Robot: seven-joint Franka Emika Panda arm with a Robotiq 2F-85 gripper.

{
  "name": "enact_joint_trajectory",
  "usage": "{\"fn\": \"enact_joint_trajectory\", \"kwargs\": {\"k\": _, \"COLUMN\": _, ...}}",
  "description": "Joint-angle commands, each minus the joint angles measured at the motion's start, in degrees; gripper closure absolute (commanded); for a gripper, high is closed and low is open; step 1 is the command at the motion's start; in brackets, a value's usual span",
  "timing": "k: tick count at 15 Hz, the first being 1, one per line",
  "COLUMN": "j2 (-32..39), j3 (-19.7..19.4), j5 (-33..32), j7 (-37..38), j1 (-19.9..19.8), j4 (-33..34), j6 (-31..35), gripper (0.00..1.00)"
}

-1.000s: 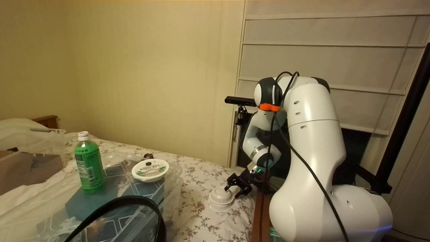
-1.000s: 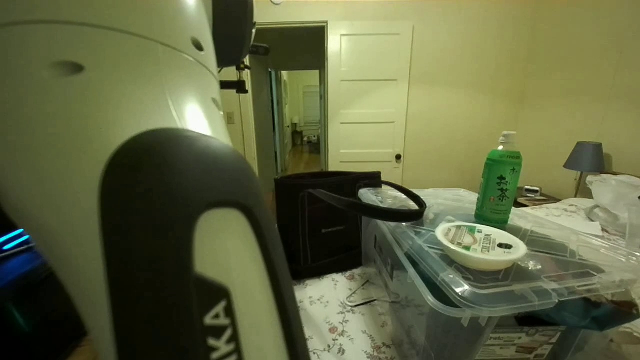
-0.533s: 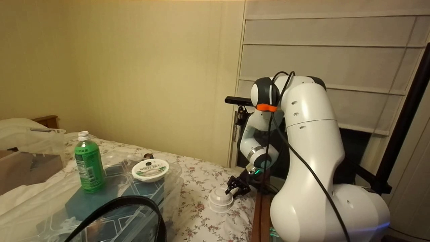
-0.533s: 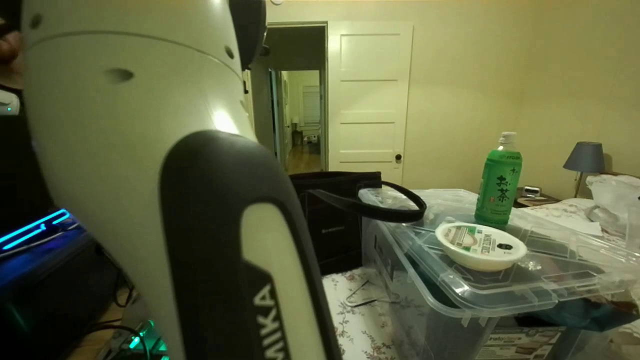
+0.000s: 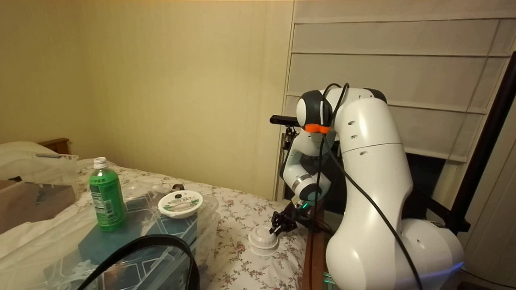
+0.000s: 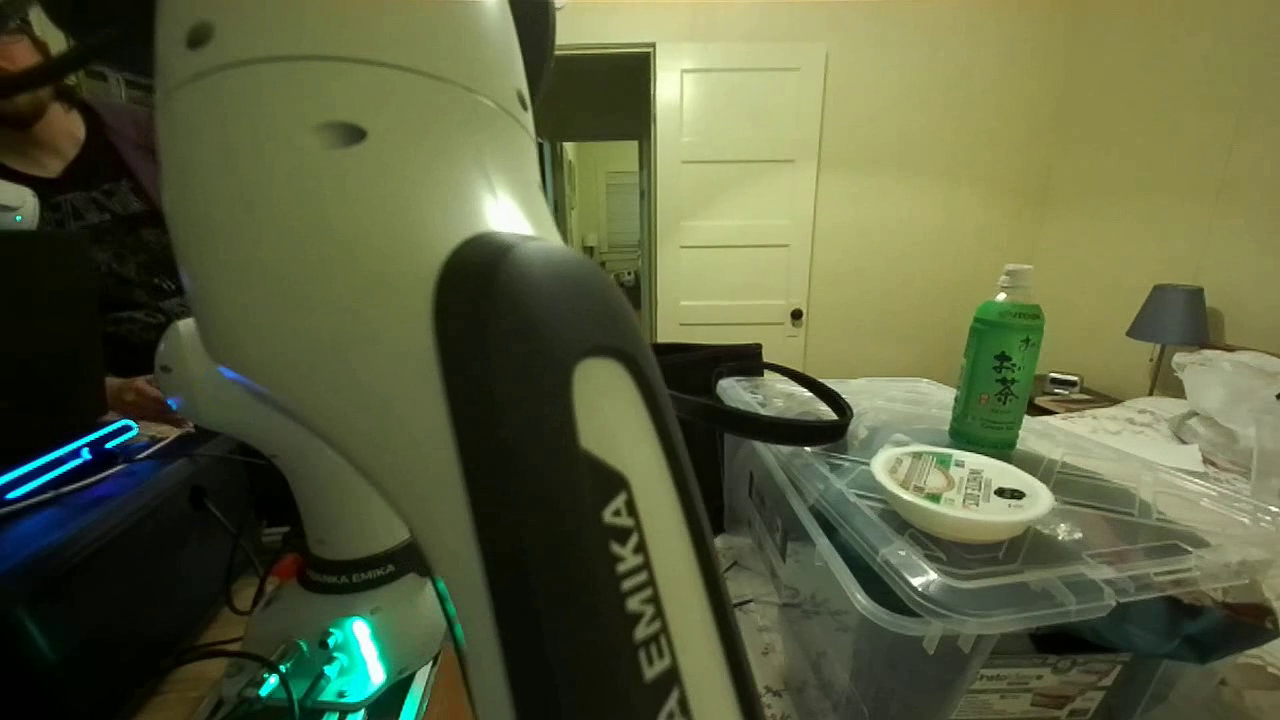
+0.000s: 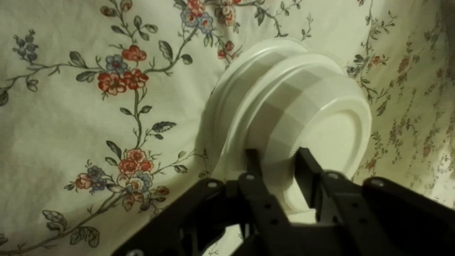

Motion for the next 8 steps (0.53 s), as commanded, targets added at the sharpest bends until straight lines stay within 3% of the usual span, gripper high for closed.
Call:
{"fn": "enact_joint_trajectory", "kwargs": {"k": 1, "j2": 0.3, "j3": -0.6, "j5": 2.8, "j7": -2.6, "j1": 4.0, "j4": -2.5, "j6": 3.6, "gripper": 0.92}}
{"fn": "enact_joint_trajectory", "kwargs": {"k": 8, "j2": -1.7, "j3": -2.2, "j5": -0.1, "j7": -2.9, "j1": 8.5, "j4": -5.8, "j6": 2.4, "gripper": 0.92}}
